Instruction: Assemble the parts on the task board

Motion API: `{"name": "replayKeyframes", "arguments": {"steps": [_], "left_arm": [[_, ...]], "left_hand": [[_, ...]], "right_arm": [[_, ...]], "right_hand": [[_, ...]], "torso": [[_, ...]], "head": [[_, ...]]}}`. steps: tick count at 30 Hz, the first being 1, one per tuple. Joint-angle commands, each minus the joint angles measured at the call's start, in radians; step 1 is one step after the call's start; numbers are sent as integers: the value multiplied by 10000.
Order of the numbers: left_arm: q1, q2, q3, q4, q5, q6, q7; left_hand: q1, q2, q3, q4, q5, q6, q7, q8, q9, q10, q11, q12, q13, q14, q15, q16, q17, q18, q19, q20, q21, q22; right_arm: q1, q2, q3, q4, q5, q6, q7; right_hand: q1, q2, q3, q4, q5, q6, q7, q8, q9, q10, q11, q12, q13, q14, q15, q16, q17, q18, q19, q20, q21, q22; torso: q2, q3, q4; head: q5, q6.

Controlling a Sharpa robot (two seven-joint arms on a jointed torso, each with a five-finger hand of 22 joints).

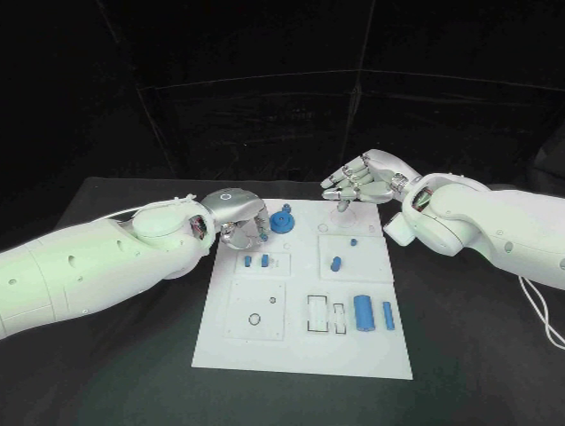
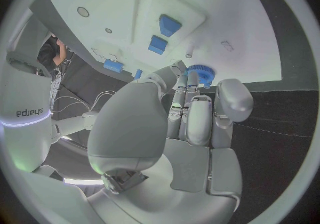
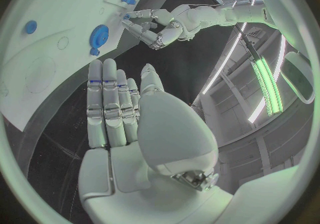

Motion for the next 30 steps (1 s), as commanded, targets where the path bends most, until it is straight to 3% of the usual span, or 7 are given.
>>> {"name": "replayKeyframes", "arguments": {"steps": [1, 9, 30], "left_arm": [[11, -123, 16, 84, 308, 294, -21], [16, -287, 17, 76, 366, 718, -198], [18, -58, 15, -204, 375, 901, -377]], "left_hand": [[-7, -79, 65, 25, 18, 90, -4, -42, 0, 91, -5, -51, 11, 145, -58, 20, -3, -111, 96, 5, 34, -5], [-36, -103, 69, 33, 17, 82, -7, -55, -3, 90, -3, -85, 10, 143, -56, 13, -15, -110, 93, 7, 25, -8], [-68, -123, 75, 45, 15, 70, -6, -71, -7, 89, 0, -125, 10, 135, -53, -7, -50, -103, 81, 9, -13, -31]], "right_arm": [[17, -14, 5, 18, -8, 15, 82], [17, -12, 5, 13, -8, 19, 78], [17, -8, 5, 23, -8, 17, 74]], "right_hand": [[-11, 128, 3, -75, 42, -38, -3, 22, -1, -49, 3, -22, -11, 5, -17, -62, -14, 43, 31, 48, -67, -11], [-11, 128, 3, -75, 42, -38, -3, 22, -1, -49, 3, -22, -11, 5, -17, -62, -14, 43, 31, 48, -67, -11], [-32, 146, -1, -68, 39, -37, -2, 23, -1, -48, 4, -22, -20, 11, -16, -76, -15, 43, 39, 49, -81, -21]], "torso": [[-4, -7, 1], [-5, -7, 7], [-2, -2, -3]], "head": [[-3, -4], [1, -11], [6, -28]]}}
